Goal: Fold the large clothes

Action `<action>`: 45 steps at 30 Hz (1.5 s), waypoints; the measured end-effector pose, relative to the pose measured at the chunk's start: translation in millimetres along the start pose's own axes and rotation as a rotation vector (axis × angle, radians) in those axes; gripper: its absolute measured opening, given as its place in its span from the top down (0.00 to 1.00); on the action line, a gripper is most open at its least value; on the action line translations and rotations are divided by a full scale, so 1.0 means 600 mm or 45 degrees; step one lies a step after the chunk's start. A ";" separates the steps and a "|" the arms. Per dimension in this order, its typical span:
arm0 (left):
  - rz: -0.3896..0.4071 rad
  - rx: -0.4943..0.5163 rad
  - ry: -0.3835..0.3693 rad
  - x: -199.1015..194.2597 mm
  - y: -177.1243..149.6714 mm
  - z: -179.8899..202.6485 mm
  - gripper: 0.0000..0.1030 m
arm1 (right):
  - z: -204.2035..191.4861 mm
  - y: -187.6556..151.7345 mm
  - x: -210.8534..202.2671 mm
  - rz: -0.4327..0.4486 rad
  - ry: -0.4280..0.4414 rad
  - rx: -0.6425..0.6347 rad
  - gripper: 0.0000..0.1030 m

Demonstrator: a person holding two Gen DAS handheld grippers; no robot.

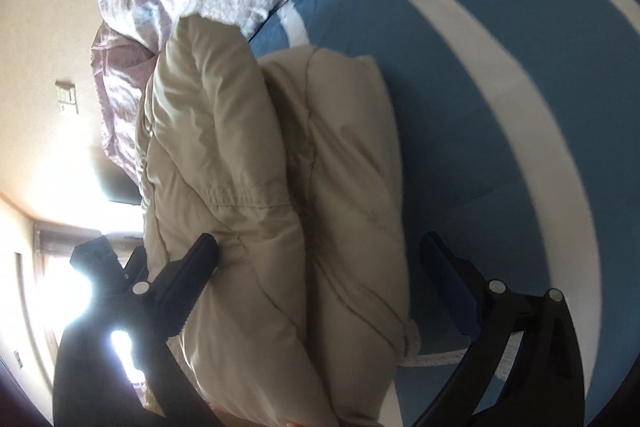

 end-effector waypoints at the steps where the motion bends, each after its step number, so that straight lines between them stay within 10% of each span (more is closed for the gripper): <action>1: -0.001 0.004 0.001 0.002 0.000 0.001 0.02 | -0.005 -0.003 0.005 -0.019 0.017 -0.014 0.02; 33: 0.023 0.025 0.034 0.026 -0.002 -0.002 0.01 | -0.058 -0.006 0.081 -0.118 0.196 -0.149 0.02; 45: 0.127 -0.042 -0.038 -0.029 0.034 -0.006 0.33 | -0.136 -0.025 0.050 0.022 0.308 -0.254 0.43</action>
Point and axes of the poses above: each gripper's, at about its wrist camera, not at the fingertips, and x roughly the way its jaws point, z to its right, y to its top, the point moved 7 cm from there along x, roughly the way its jaws point, and after that the axes turned 11 degrees about z, right-handed, at the moved point
